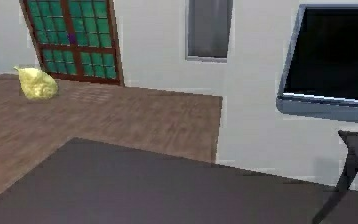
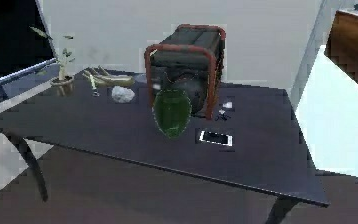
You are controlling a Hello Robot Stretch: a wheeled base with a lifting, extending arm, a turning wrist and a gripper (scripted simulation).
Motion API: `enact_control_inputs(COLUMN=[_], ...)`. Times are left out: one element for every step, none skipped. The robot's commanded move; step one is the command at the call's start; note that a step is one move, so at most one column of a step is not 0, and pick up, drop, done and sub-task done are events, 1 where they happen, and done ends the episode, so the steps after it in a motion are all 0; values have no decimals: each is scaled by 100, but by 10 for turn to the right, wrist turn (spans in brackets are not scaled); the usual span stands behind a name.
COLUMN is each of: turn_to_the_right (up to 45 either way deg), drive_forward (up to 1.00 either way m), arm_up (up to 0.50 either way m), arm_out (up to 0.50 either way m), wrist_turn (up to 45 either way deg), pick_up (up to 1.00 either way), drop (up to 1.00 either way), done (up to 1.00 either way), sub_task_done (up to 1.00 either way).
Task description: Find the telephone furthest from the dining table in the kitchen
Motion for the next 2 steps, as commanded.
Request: enact_control_inputs(turn_to_the_right=[0,-270], drive_forward=[15,0], arm_up=[0,0], arm_out=[0,0], wrist_turn=[0,0], pick_up=[0,0], drop=[0,0], done=[0,0], sub_task_done=[0,0])
